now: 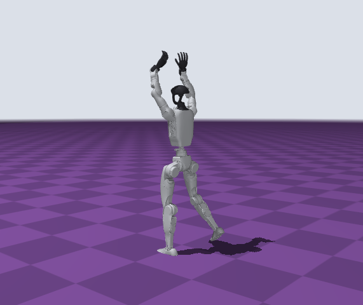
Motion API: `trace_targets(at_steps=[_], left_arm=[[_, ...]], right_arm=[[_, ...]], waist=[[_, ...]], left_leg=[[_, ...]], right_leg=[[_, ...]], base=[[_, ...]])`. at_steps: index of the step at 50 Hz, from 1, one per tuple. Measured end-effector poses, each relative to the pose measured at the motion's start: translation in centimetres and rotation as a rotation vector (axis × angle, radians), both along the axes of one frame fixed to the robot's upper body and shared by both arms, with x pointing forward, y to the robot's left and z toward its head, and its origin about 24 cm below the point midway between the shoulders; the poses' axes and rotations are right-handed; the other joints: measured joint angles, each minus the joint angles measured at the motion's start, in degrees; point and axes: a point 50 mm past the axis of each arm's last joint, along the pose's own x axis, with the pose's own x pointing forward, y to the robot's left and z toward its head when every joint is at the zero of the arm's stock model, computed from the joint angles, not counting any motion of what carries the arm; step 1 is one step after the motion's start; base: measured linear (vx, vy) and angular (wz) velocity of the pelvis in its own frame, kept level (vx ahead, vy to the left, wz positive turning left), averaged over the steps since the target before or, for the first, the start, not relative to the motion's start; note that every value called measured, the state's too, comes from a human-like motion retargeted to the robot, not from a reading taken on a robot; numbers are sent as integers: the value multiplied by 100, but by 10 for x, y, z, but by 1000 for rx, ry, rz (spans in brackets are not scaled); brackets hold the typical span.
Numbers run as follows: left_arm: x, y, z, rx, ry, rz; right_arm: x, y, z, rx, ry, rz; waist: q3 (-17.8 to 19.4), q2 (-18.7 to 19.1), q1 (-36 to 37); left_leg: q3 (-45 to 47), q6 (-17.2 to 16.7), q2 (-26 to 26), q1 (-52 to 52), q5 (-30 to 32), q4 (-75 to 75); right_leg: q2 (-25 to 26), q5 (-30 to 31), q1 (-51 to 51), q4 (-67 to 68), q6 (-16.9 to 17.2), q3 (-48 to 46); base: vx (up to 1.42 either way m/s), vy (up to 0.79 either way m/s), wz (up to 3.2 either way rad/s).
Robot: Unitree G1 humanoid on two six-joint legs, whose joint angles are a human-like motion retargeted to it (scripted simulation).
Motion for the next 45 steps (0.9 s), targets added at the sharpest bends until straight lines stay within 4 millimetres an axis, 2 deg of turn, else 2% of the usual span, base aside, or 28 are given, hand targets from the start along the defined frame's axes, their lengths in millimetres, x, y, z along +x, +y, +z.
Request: trace_targets(at_steps=[2,4,8,9,10,11,12,15,17,20,22,27,32,40,42,45], left_arm=[[8,8,12,-118,98,43],[22,16,11,-166,200,0],[28,10,6,-151,197,-104],[26,8,7,-162,208,-98],[24,6,10,-183,230,-76],[21,6,10,-183,193,-69],[21,7,10,-180,170,-63],[31,18,5,-192,185,-25],[38,31,4,-229,209,50],[43,37,-1,-222,206,52],[52,47,-6,-224,234,91],[63,55,-15,-201,256,125],[68,55,-17,-195,290,152],[66,46,-14,-179,308,145],[69,42,-15,-176,327,146],[68,39,-14,-165,322,140]], right_arm=[[9,-10,9,124,106,-27],[23,-13,10,194,219,-48],[37,-13,5,215,260,-44],[47,-14,4,266,402,13],[61,-16,1,326,620,93],[46,-15,4,276,390,-2],[38,-13,3,226,245,-70],[51,-16,-3,228,311,-47],[51,-12,-4,199,272,-77],[54,-12,-7,181,266,-66],[55,-5,-7,146,261,-83],[62,0,-11,116,285,-80],[67,-3,-13,124,298,-102],[71,-8,-14,152,331,-121],[87,-13,-20,204,523,-75],[82,-12,-18,187,474,-89]], waist=[[-153,-47,-85],[-361,-114,-74],[-556,-487,-79],[-532,-565,-75],[-501,-644,-71],[-480,-688,-78],[-479,-713,-62],[-528,-652,38],[-585,-520,64],[-624,-463,83],[-706,-320,46],[-851,-195,32],[-1001,-135,103],[-1044,-148,185],[-1106,-186,193],[-1123,-196,179]], left_leg=[[-27,0,-182,185,33,-267],[-2,0,-308,337,25,-467],[88,0,-516,782,-87,-798],[100,0,-553,903,-144,-821],[115,0,-582,1012,-207,-821],[170,0,-612,1107,-256,-821],[220,0,-620,1189,-296,-821],[304,0,-531,1313,-347,-821],[343,0,-424,1389,-410,-789],[348,0,-383,1406,-427,-765],[288,0,-318,1409,-511,-689],[242,0,-230,1415,-562,-660],[195,0,-116,1391,-605,-635],[128,0,-34,1401,-640,-589],[89,0,46,1408,-642,-579],[77,0,125,1342,-715,-475]], right_leg=[[-109,-57,-37,-734,208,-18],[-104,-49,0,-1855,300,-20],[123,526,244,-3929,300,451],[120,648,316,-4118,300,618],[106,741,381,-4230,300,775],[94,738,413,-4186,300,875],[95,720,435,-4129,300,948],[179,618,446,-3947,300,978],[300,563,496,-3879,300,920],[349,563,539,-3904,300,892],[398,506,695,-4049,300,791],[488,477,884,-4285,300,659],[611,480,1021,-4493,300,531],[658,426,1122,-4531,300,428],[712,387,1175,-4543,300,362],[741,348,1157,-4504,300,324]], base=[[27,15,53],[26,-2,16],[27,-19,-10],[28,-12,-18],[26,-7,-29],[24,-4,-36],[22,-5,-40],[17,-9,-27],[18,-10,-13],[13,-9,2],[17,-6,19],[12,-8,12],[10,-8,10],[7,-5,10],[8,-10,16],[5,-7,14]])
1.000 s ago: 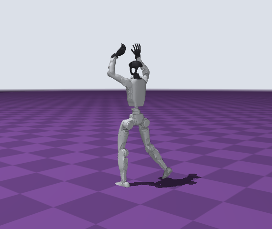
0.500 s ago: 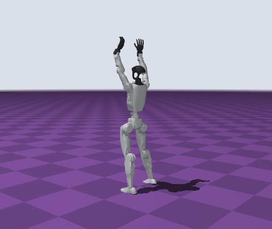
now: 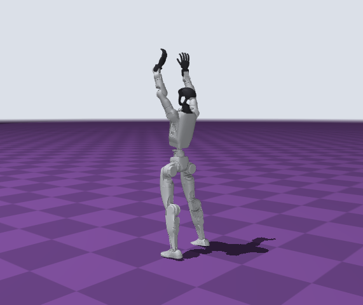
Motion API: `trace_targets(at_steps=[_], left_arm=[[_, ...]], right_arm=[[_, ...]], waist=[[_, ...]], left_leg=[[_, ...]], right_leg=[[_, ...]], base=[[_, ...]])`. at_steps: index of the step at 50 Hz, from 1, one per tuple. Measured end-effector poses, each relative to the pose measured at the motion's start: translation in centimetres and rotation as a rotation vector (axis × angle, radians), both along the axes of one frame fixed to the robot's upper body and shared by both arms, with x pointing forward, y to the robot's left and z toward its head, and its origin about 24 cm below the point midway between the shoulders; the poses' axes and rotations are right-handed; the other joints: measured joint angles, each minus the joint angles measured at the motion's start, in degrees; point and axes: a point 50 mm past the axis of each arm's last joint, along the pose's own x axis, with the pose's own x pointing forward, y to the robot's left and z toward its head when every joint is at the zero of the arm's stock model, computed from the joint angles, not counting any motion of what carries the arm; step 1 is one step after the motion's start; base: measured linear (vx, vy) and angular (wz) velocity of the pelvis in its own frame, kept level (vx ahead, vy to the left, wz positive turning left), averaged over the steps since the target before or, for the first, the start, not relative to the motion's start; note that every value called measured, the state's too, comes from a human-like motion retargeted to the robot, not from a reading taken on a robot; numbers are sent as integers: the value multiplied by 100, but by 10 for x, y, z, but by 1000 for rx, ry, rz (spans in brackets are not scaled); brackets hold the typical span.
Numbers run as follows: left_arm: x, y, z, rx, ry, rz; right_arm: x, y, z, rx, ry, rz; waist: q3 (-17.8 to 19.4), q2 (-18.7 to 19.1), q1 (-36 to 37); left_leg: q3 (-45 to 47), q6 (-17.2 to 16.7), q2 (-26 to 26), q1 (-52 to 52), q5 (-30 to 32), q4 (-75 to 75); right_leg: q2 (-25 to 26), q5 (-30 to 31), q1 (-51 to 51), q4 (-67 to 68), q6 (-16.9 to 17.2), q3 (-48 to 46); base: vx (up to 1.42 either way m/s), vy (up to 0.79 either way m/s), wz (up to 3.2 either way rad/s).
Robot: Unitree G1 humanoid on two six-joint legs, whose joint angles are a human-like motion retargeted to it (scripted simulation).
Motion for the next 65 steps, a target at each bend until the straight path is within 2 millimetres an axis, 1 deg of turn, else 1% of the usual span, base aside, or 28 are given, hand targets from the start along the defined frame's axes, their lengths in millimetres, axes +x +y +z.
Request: trace_targets(at_steps=[2,5,11,14,18,27,40,43,44,45,47,48,49,50,55,57,58,60,62,65], left_arm=[[-3,-4,3,-5,-3,19],[3,-9,-2,29,7,-27],[4,-8,-3,30,7,-28],[8,-3,-6,34,25,-21],[9,0,-7,29,26,-16],[11,6,-9,18,22,-2],[13,8,-10,17,32,11],[17,7,-12,22,53,21],[20,8,-13,18,78,36],[23,9,-15,9,110,56],[23,7,-15,17,92,52],[23,7,-15,14,97,51],[23,8,-15,13,94,48],[23,8,-15,13,87,44],[22,13,-16,21,71,39],[22,15,-16,16,74,41],[22,15,-16,11,81,44],[17,10,-10,0,80,55],[18,6,-13,31,71,20],[17,7,-15,54,78,13]], right_arm=[[-10,3,2,-61,-125,-65],[-2,1,-3,-76,-109,-43],[-1,2,-4,-79,-108,-37],[0,8,-4,-99,-101,-27],[0,11,-3,-104,-101,-22],[1,13,-4,-117,-96,-26],[5,12,-6,-117,-62,-34],[10,9,-8,-90,5,-32],[18,5,-10,-32,119,-21],[29,1,-15,43,279,-3],[23,3,-11,5,200,-26],[24,2,-12,18,220,-19],[18,4,-10,-28,128,-45],[9,9,-8,-112,-17,-86],[9,12,-9,-136,-44,-58],[10,13,-9,-130,-26,-50],[14,11,-10,-101,29,-40],[6,11,-6,-122,-31,-86],[8,10,-9,-139,-34,-61],[8,15,-10,-158,-35,-41]], waist=[[11,-27,-32],[-47,-65,43],[-56,-70,54],[-48,-33,44],[-37,3,29],[-42,37,29],[-71,59,46],[-102,44,46],[-125,40,43],[-149,37,40],[-164,30,37],[-157,28,50],[-153,34,50],[-150,44,42],[-133,60,55],[-128,73,50],[-123,70,58],[-84,56,56],[-88,36,104],[-72,60,88]], left_leg=[[-65,0,-37,50,38,-73],[-76,0,-6,61,51,-86],[-78,0,6,48,40,-68],[-156,0,37,61,5,-29],[-160,0,39,68,2,-25],[-199,0,33,61,-1,-28],[-243,0,21,55,-15,-25],[-274,0,22,59,-29,-24],[-301,0,27,64,-38,-22],[-332,0,36,69,-47,-19],[-329,0,34,63,-53,-12],[-331,0,35,65,-58,-6],[-333,0,18,85,-63,-12],[-336,0,-7,114,-68,-25],[-323,0,-17,128,-76,-15],[-328,0,-16,128,-77,-15],[-331,0,-8,125,-78,-11],[-352,0,-10,119,-88,-1],[-334,0,-12,115,-74,-10],[-324,0,-29,102,-68,-16]], right_leg=[[8,-16,96,-82,0,-52],[36,-23,124,-102,0,-85],[45,-31,116,-92,0,-90],[59,-115,210,-105,0,-158],[61,-115,222,-108,0,-162],[48,-136,245,-114,0,-205],[25,-156,281,-125,0,-256],[17,-169,308,-134,0,-294],[6,-180,333,-140,0,-323],[-7,-193,362,-146,0,-356],[2,-190,359,-149,0,-357],[0,-194,363,-146,0,-357],[-13,-198,385,-148,0,-364],[-33,-203,415,-152,0,-374],[-27,-203,428,-154,0,-366],[-27,-202,431,-155,0,-370],[-25,-202,431,-154,0,-371],[-39,-198,439,-156,0,-379],[-23,-181,427,-164,0,-377],[-31,-166,406,-170,0,-365]], base=[[5,-3,21],[3,-6,7],[0,0,0],[2,-2,13],[0,0,0],[0,0,0],[0,0,0],[0,0,0],[7,1,15],[5,1,12],[0,0,0],[0,0,0],[0,0,0],[0,0,0],[0,0,0],[0,0,0],[0,0,0],[0,0,0],[0,0,0],[0,0,0]])
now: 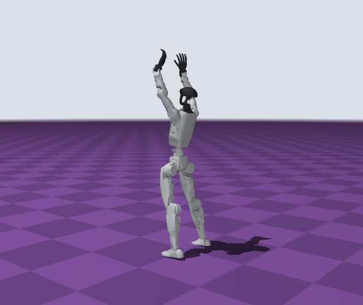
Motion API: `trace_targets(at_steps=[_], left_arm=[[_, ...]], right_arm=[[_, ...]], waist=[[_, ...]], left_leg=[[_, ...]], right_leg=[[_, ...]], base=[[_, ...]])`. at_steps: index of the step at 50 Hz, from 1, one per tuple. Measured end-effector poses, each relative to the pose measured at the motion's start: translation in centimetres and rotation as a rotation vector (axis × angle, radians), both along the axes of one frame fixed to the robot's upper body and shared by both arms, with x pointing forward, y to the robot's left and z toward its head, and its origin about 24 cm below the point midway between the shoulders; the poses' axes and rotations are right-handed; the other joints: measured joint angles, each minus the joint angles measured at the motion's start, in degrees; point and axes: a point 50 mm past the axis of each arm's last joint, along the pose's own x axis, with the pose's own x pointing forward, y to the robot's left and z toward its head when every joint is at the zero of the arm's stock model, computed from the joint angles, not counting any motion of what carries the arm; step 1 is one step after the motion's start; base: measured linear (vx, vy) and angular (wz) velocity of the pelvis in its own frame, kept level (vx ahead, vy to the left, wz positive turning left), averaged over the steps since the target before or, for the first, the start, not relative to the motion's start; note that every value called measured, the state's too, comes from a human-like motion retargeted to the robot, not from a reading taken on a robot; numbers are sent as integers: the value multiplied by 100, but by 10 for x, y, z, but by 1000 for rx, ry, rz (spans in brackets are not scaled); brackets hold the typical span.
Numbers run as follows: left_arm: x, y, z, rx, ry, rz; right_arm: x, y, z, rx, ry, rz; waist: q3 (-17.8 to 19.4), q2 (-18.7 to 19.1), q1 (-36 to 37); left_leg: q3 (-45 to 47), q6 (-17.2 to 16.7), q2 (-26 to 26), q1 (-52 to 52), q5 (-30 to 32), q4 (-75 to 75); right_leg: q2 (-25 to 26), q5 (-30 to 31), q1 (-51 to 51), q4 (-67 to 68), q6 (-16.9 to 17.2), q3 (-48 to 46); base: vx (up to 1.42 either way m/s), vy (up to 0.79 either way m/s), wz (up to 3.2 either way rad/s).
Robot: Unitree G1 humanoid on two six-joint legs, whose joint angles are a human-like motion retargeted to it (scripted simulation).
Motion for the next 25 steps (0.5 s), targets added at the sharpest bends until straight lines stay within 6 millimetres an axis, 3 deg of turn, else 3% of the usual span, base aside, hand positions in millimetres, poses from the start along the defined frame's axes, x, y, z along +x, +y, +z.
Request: trace_targets(at_steps=[2,3,5,10,15,20,23,25], left_arm=[[-1,-2,-1,13,21,-2],[0,-5,0,13,51,5],[-3,-6,-2,38,49,-19],[-3,-18,-5,46,113,-109],[25,-26,-26,-15,293,-276],[78,-35,-79,-45,625,-364],[122,-36,-144,-91,886,-407],[148,-21,-199,-126,1083,-363]], right_arm=[[2,2,0,16,52,11],[9,-2,-2,86,195,20],[-3,9,1,-25,29,17],[-3,18,-4,-51,33,109],[19,32,-31,-45,146,351],[69,49,-92,-43,480,472],[112,52,-160,-39,792,418],[141,60,-227,-3,1036,415]], waist=[[28,15,13],[53,4,47],[89,39,27],[291,34,49],[630,46,-13],[1245,31,-217],[1627,67,-213],[1720,-72,-491]], left_leg=[[1,0,0,-6,2,0],[-6,0,15,-11,0,8],[8,0,-15,-7,7,-6],[7,0,-22,-22,6,12],[-45,0,-23,30,22,-11],[-163,17,-71,126,1,49],[-197,77,-178,188,-9,119],[-197,299,-314,-63,-246,579]], right_leg=[[-6,3,-10,2,0,9],[-7,-1,-12,9,0,13],[-18,14,-21,4,0,23],[-36,39,-41,7,0,60],[-94,35,12,22,0,68],[-219,-4,134,130,0,59],[-329,-9,189,223,0,94],[-484,-166,-9,593,-51,93]], base=[[0,0,0],[0,0,0],[0,0,0],[-2,1,-1],[-7,2,3],[-11,4,10],[-16,7,4],[-19,8,6]])
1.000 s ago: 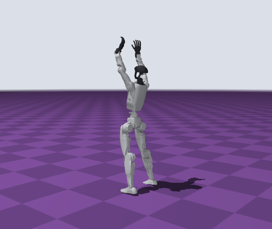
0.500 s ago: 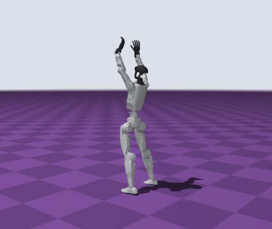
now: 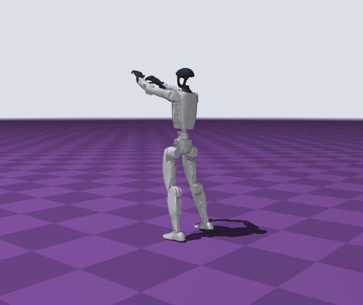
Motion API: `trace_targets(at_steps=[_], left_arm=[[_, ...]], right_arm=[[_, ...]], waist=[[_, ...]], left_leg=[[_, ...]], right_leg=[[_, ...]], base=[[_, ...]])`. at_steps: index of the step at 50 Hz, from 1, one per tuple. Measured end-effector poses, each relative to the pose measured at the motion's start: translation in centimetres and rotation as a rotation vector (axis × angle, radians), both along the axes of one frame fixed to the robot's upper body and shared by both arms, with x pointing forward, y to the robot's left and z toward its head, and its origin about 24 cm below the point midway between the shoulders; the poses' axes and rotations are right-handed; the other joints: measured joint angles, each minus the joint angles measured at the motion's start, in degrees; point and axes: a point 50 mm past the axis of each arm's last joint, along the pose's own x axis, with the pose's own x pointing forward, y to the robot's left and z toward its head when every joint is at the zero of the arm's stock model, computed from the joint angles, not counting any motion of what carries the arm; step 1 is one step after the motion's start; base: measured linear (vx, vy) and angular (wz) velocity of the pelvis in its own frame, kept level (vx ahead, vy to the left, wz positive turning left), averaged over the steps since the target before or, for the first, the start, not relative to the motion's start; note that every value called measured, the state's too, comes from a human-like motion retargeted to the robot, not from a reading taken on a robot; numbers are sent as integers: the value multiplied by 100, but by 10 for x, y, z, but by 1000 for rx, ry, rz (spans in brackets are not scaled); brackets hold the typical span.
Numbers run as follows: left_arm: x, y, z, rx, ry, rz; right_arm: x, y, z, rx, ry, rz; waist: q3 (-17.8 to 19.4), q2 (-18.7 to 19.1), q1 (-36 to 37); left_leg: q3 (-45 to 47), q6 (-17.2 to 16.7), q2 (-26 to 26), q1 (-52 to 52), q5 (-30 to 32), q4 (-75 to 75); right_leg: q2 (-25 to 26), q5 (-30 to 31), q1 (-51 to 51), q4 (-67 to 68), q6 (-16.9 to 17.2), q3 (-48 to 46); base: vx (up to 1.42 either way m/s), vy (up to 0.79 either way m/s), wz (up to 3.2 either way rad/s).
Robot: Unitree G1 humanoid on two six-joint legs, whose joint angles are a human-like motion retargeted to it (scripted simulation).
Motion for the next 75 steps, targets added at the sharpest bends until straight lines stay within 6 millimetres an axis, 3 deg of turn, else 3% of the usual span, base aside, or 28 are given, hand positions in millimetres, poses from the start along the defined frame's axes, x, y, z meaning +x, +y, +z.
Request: trace_targets(at_steps=[4,8,10,13,18,20,23,28,33,36,39,45,47,50,54,60,65,69,75], left_arm=[[36,10,-101,-83,272,77],[49,27,-214,-149,649,254],[44,33,-263,-163,866,338],[36,34,-299,-158,1028,398],[37,26,-296,-170,935,379],[29,28,-313,-153,984,362],[31,26,-304,-236,934,332],[10,28,-334,-257,933,277],[-29,43,-370,-396,989,213],[-58,65,-380,-522,978,208],[-89,89,-377,-660,906,222],[-146,128,-359,-929,758,260],[-180,133,-371,-968,793,303],[-174,143,-376,-1067,768,376],[-175,145,-411,-1077,889,511],[-164,153,-449,-765,1230,630],[-165,171,-445,-647,1246,677],[-168,178,-432,-760,1101,680],[-159,181,-414,-881,996,642]], right_arm=[[31,-6,-107,-17,392,-113],[39,-13,-202,28,786,-266],[36,-16,-237,68,951,-338],[34,-20,-255,99,1030,-395],[38,-29,-247,132,910,-413],[32,-35,-266,172,926,-415],[32,-42,-266,322,906,-428],[8,-58,-311,579,962,-436],[-31,-65,-356,622,1014,-412],[-53,-64,-366,594,973,-357],[-71,-66,-355,588,863,-276],[-104,-87,-310,707,648,-178],[-130,-91,-319,774,676,-188],[-122,-97,-316,858,671,-221],[-119,-89,-337,858,799,-249],[-116,-70,-349,788,985,-192],[-127,-71,-349,827,1037,-155],[-136,-76,-348,840,1013,-164],[-130,-76,-344,808,982,-168]], waist=[[828,-100,97],[1444,-186,119],[1686,-225,99],[2059,-266,62],[2559,-336,43],[2480,-323,-35],[2530,-364,25],[2111,-413,127],[1649,-502,412],[1530,-559,571],[1575,-610,701],[1948,-716,888],[1845,-707,921],[2182,-825,869],[2337,-852,798],[2411,-905,644],[2271,-905,592],[2061,-883,707],[1859,-765,1067]], left_leg=[[16,-91,-35,140,279,-258],[78,-29,-62,-264,380,-141],[89,3,-57,-549,456,-99],[63,24,-58,-951,607,-130],[-82,6,-128,-1259,879,-432],[-121,-57,-138,-1378,560,-40],[-292,-48,-173,-1111,973,-726],[-454,34,-228,-888,828,-690],[-371,106,-284,-657,538,-460],[-218,104,-295,-433,408,-429],[-34,92,-304,-187,341,-501],[364,44,-252,48,307,-659],[588,85,-138,-125,-14,-206],[663,4,-184,8,330,-688],[906,-26,-92,57,429,-834],[1124,-72,41,-44,538,-904],[1296,34,38,-355,438,-626],[1491,128,8,-690,300,-293],[1734,124,-60,-665,768,-889]], right_leg=[[1,210,52,-193,-72,166],[2,354,-444,-33,-210,333],[21,465,-770,45,-285,381],[30,678,-1177,29,-330,370],[-52,909,-1421,-197,-295,230],[-95,720,-1390,49,-267,42],[-136,856,-1285,-176,-260,19],[-223,721,-1039,3,-219,-143],[-270,698,-796,63,-115,-126],[-265,741,-641,11,-49,-3],[-252,810,-538,-43,13,188],[-113,1074,-629,-139,51,636],[25,1215,-700,-181,51,768],[45,1450,-848,-264,51,987],[214,1734,-1005,-320,51,1182],[400,1959,-1124,-482,51,1160],[302,1527,-1126,-272,51,829],[92,1051,-1101,130,51,569],[-157,650,-921,704,11,635]], base=[[-25,2,-21],[-31,3,-17],[-32,3,-6],[-30,3,9],[-18,2,32],[-2,3,51],[1,2,31],[15,4,27],[19,9,-16],[16,12,-47],[10,14,-57],[0,11,-64],[-8,10,-65],[-16,9,-47],[-17,6,-53],[-14,3,-32],[-8,9,-26],[-3,8,-40],[-5,0,-47]])
